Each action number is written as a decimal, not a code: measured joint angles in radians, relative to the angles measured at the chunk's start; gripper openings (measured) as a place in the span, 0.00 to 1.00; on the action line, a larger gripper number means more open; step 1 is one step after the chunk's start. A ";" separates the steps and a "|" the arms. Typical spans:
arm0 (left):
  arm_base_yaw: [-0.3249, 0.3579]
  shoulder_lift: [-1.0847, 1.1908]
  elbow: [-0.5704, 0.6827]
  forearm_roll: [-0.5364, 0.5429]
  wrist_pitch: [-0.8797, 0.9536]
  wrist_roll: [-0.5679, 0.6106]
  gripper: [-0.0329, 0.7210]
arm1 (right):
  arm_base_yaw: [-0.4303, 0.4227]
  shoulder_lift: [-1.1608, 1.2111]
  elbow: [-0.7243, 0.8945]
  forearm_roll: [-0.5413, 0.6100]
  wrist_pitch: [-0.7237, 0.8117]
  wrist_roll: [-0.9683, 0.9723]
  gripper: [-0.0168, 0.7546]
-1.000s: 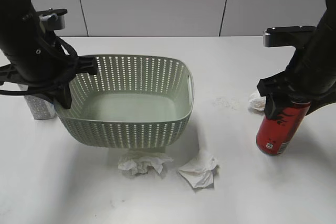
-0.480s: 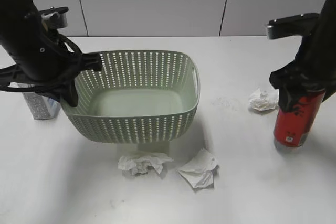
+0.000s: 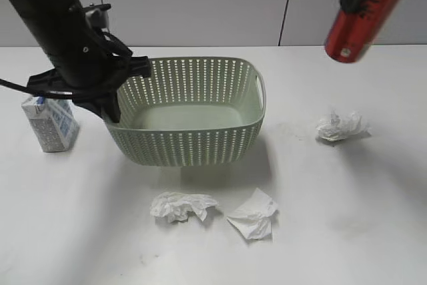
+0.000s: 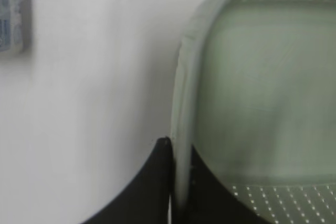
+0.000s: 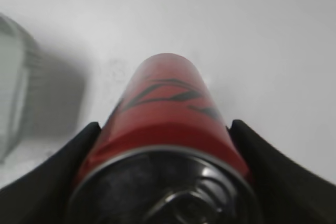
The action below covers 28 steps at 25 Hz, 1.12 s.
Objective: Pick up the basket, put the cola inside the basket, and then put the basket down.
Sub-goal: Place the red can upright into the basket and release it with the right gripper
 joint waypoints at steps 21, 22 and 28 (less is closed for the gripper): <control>-0.037 0.132 -0.146 0.002 -0.005 -0.015 0.04 | 0.303 0.310 -0.199 0.045 -0.036 -0.008 0.72; -0.037 0.133 -0.146 0.002 -0.006 -0.015 0.04 | 0.303 0.327 -0.199 0.045 -0.040 -0.011 0.72; -0.037 0.132 -0.147 0.038 -0.017 -0.015 0.04 | 0.303 0.425 -0.199 0.053 -0.091 -0.043 0.72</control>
